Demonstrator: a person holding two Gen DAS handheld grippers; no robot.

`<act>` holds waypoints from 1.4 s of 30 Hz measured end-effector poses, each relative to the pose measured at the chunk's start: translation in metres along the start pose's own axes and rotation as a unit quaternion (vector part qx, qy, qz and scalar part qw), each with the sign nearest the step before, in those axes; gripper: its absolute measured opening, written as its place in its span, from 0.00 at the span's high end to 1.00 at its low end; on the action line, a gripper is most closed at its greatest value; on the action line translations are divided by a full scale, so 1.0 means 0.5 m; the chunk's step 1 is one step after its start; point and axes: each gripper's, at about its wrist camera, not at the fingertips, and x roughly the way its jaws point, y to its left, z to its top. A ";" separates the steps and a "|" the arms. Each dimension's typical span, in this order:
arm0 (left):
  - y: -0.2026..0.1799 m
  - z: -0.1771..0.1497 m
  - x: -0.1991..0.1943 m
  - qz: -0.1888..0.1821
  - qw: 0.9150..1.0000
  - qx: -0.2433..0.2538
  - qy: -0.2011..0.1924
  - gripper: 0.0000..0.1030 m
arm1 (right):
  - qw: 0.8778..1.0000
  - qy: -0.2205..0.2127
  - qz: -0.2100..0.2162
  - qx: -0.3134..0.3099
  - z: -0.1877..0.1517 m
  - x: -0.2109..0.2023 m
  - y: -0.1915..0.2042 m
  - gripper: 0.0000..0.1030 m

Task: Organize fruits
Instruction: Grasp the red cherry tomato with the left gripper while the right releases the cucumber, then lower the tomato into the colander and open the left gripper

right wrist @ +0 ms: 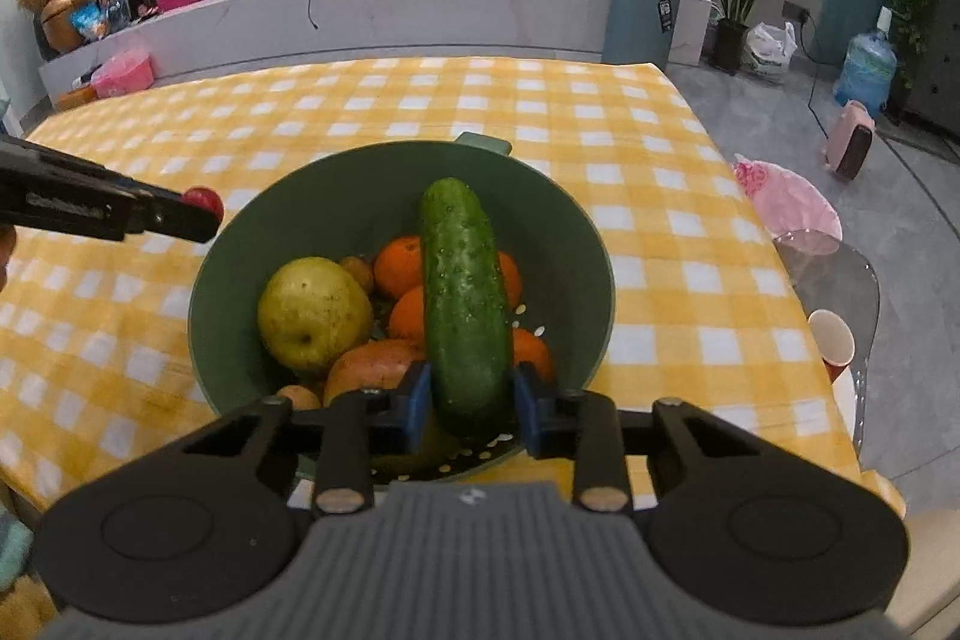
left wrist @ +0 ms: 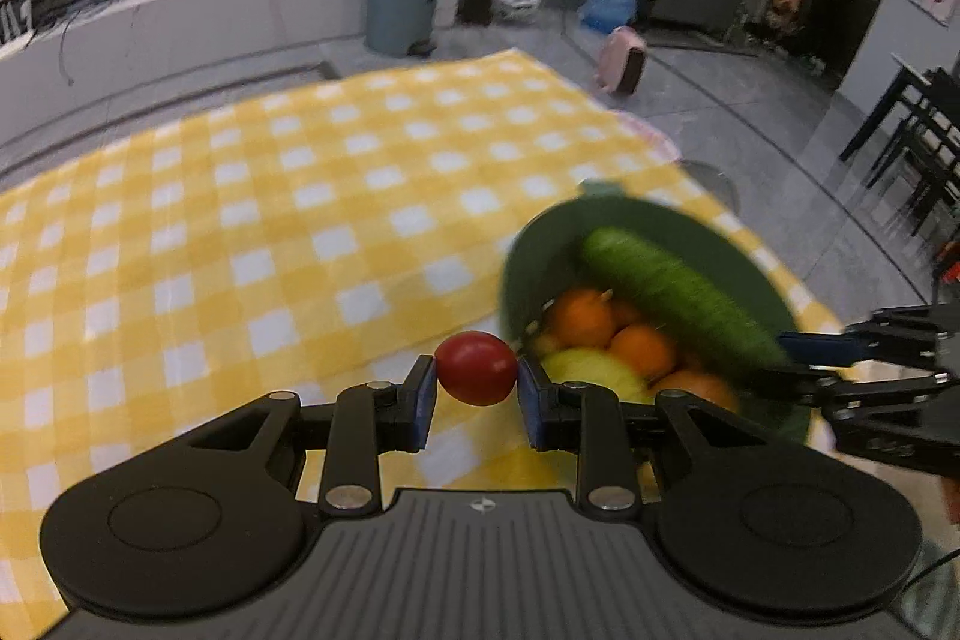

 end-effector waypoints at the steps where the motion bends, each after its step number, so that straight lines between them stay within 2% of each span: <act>1: -0.008 0.007 -0.003 -0.004 1.000 0.004 -0.003 0.69 | 1.000 -0.006 -0.003 -0.003 0.001 -0.004 -0.001 0.74; 9: -0.092 0.041 0.034 -0.038 0.998 0.054 0.013 0.69 | 1.000 0.006 0.000 -0.031 -0.012 0.006 0.008 0.74; 11: -0.109 0.045 0.054 -0.041 0.997 0.065 0.030 0.69 | 1.000 -0.003 0.008 -0.002 -0.011 -0.002 -0.006 0.73; 14: -0.130 0.048 0.085 -0.046 0.995 0.083 0.045 0.69 | 0.998 -0.034 0.020 0.050 -0.012 -0.022 -0.031 0.61; 20: -0.137 0.053 0.140 -0.037 0.991 0.090 0.087 0.69 | 0.988 -0.072 0.036 0.132 -0.013 -0.040 -0.063 0.56; 22: -0.138 0.054 0.156 -0.032 0.990 0.097 0.099 0.69 | 0.985 -0.077 0.048 0.150 -0.014 -0.039 -0.065 0.52; 30: -0.145 0.056 0.191 -0.017 0.986 0.113 0.124 0.68 | 0.979 -0.063 0.062 0.185 -0.027 -0.019 -0.062 0.52; 37: -0.145 0.059 0.183 -0.011 0.987 0.108 0.120 0.60 | 0.977 -0.064 0.057 0.196 -0.030 -0.038 -0.064 0.52; 40: -0.145 0.067 0.149 -0.015 0.989 0.102 0.108 0.57 | 0.975 -0.076 0.053 0.201 -0.028 -0.064 -0.068 0.51; 42: -0.146 0.076 0.109 -0.013 0.991 0.098 0.088 0.54 | 0.974 -0.091 0.044 0.205 -0.024 -0.087 -0.071 0.45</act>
